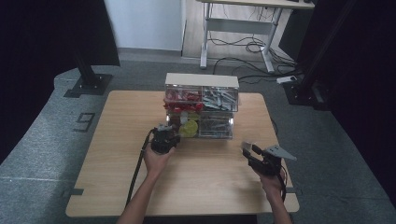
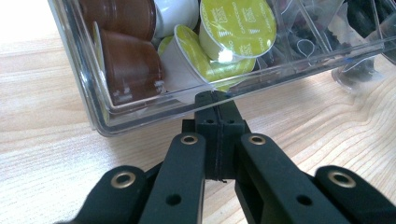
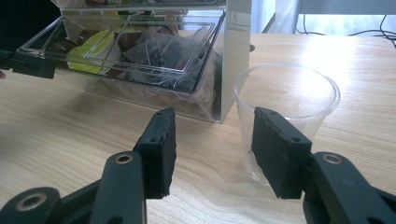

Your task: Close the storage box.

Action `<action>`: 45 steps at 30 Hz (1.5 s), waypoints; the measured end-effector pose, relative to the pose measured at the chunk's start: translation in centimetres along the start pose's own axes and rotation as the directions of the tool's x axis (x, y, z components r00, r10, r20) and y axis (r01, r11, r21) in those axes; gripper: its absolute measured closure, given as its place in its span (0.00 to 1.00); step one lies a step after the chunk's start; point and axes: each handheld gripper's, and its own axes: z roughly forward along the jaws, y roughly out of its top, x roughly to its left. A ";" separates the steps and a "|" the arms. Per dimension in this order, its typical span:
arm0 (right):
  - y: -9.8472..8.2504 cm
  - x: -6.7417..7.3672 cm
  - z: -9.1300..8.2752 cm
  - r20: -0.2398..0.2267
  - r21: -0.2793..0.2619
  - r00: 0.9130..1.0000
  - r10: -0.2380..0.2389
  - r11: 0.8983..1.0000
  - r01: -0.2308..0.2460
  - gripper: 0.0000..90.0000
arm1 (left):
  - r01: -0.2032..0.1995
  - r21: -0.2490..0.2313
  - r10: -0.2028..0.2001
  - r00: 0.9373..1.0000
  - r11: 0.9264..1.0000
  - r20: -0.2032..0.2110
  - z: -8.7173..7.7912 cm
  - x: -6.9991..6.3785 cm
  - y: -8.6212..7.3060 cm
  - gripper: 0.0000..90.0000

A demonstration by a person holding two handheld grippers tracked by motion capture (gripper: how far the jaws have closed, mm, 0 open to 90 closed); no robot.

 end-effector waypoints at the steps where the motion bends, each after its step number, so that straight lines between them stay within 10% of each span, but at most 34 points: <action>1: 0.0 0.0 0.0 0.000 0.000 1.000 0.000 1.000 0.000 0.55 | -0.001 0.001 0.001 1.000 1.000 0.000 0.0 0.0 -0.1 1.00; 20: -0.1 0.0 0.2 -0.003 0.006 1.000 0.000 1.000 0.000 0.55 | -0.010 -0.015 0.010 1.000 1.000 0.011 -0.3 -0.5 -0.6 0.97; 45: -0.7 1.0 0.3 -0.039 0.009 0.999 -0.028 1.000 0.028 0.52 | -0.105 -0.075 0.107 0.994 0.992 0.018 -3.1 -1.0 -3.3 0.62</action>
